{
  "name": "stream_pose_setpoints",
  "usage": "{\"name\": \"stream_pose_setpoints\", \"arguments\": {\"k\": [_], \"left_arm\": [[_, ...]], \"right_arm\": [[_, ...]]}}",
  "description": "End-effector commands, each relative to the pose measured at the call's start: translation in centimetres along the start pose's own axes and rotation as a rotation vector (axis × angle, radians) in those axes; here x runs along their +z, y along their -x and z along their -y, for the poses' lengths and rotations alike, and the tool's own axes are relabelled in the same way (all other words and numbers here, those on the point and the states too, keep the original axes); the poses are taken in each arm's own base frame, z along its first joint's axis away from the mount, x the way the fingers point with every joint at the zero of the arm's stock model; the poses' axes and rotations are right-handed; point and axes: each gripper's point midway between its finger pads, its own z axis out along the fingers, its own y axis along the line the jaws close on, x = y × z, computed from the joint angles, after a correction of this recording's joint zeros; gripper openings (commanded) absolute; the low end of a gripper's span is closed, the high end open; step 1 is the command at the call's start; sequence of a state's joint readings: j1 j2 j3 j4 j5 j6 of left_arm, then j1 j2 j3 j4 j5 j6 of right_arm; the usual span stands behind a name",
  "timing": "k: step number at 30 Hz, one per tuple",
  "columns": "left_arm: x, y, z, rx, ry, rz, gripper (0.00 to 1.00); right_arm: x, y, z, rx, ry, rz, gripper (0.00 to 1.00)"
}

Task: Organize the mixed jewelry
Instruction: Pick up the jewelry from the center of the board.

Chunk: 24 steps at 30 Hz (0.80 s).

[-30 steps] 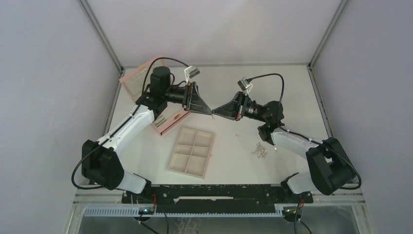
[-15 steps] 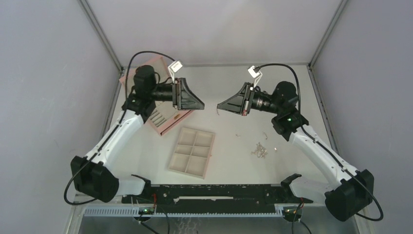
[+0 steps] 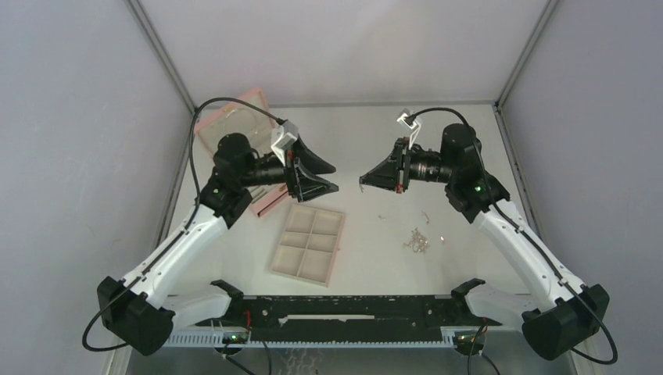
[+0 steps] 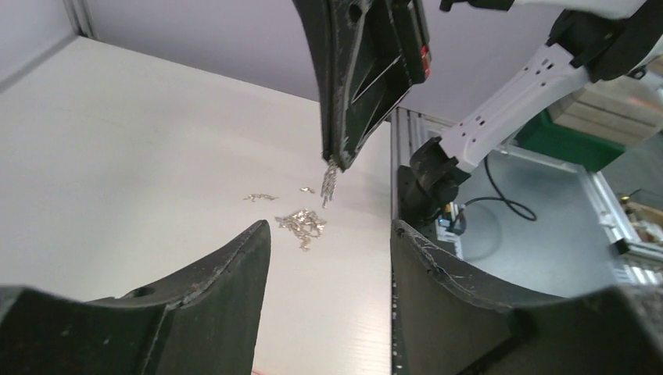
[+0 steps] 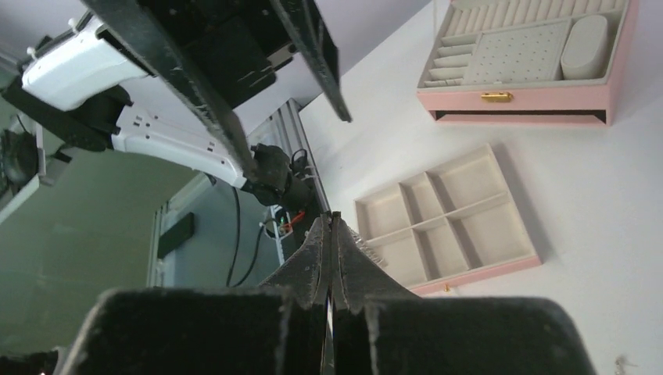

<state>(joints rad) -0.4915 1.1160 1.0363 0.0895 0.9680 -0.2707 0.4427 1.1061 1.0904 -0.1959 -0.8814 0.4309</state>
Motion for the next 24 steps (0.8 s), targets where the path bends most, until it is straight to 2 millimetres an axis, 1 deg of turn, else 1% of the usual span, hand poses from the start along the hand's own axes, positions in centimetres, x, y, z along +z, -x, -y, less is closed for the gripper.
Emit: {"name": "stream_pose_setpoints", "arguments": {"k": [1, 6, 9, 14, 21, 24], "left_arm": [[0.3, 1.4, 0.2, 0.231, -0.002, 0.088, 0.63], [1.8, 1.1, 0.6, 0.240, -0.026, 0.073, 0.64], [2.6, 0.5, 1.4, 0.253, -0.064, 0.058, 0.64], [3.3, -0.7, 3.1, 0.245, -0.147, 0.031, 0.64], [4.1, -1.7, 3.8, 0.219, -0.188, 0.008, 0.63], [4.4, -1.6, 3.7, 0.215, -0.182, 0.010, 0.61]], "right_arm": [[-1.4, 0.8, -2.8, -0.178, 0.066, 0.011, 0.00], [-1.5, 0.1, -3.8, -0.291, 0.090, 0.001, 0.00], [-1.3, -0.1, -3.9, -0.330, 0.086, 0.000, 0.00], [-1.2, -0.4, -3.5, -0.338, 0.037, -0.036, 0.00], [-0.9, -0.7, -3.6, -0.339, 0.033, -0.066, 0.00], [-0.7, -0.6, -3.7, -0.342, 0.037, -0.064, 0.00]]}}
